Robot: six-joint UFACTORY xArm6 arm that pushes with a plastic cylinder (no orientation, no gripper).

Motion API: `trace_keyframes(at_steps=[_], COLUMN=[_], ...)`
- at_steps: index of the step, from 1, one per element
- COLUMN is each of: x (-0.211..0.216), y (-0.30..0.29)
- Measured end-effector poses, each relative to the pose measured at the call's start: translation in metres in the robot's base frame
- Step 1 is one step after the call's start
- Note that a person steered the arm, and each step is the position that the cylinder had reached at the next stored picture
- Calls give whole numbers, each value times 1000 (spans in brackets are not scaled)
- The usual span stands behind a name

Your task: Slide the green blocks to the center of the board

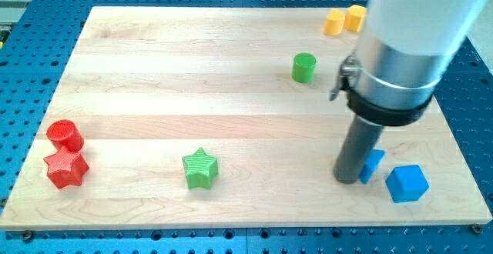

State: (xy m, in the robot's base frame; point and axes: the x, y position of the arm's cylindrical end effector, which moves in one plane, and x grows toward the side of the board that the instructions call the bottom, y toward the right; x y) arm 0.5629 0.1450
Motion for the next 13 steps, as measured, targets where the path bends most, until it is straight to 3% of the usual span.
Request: trace_keyframes(at_steps=[1,2,3,4,5,6,7,8,10,12,13], x=[1,49,55,40,-4,-59,-26,-10,-99,-54,-99], y=[18,-61,-169,-214,-181,-185,-194,-239,-221,-221,-192])
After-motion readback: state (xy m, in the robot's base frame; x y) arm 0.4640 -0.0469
